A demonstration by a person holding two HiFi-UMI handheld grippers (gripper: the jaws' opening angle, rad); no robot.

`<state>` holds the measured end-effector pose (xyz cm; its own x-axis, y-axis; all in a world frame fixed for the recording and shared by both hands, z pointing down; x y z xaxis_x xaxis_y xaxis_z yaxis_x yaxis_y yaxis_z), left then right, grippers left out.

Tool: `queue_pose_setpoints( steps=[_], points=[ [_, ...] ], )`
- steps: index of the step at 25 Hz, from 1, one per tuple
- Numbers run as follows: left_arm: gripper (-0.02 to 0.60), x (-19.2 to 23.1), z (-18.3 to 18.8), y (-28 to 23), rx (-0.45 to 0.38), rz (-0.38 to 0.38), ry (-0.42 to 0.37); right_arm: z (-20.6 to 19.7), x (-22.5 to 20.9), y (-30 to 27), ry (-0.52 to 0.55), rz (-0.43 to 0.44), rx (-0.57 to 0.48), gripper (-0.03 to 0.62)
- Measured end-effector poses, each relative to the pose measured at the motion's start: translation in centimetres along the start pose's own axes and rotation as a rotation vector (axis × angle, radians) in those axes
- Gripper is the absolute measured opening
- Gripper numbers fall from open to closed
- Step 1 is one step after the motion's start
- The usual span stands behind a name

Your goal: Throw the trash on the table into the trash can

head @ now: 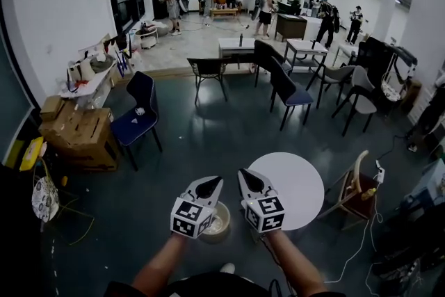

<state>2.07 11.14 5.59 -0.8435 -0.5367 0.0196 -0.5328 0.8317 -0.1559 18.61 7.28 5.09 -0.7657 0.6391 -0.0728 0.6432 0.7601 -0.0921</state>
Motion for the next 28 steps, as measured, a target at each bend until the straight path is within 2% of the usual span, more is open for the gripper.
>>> queue_pose_setpoints(
  steps=[9,20,28],
  points=[
    [0.014,-1.4,-0.8,6.6,-0.021,-0.025,0.003,-0.6,5.9,4.4,0.005,-0.028,0.002,0.02],
    [0.014,-2.3,-1.7,17.7,-0.045,-0.064,-0.009,-1.5,16.8,8.8,-0.002,-0.049,-0.026,0.02],
    [0.014,-1.2,-1.9,24.2,-0.075,-0.006,-0.037,-1.8,22.8,10.2,-0.01,-0.042,-0.042,0.02]
  ],
)
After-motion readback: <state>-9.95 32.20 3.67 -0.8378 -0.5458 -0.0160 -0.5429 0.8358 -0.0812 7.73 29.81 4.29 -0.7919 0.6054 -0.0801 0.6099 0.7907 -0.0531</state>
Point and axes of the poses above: the fingertips, and each gripper's own axes: y backward along the fingers, x to its left, z out of its top, the point moved 10 cm from there along y, backward along the fingers
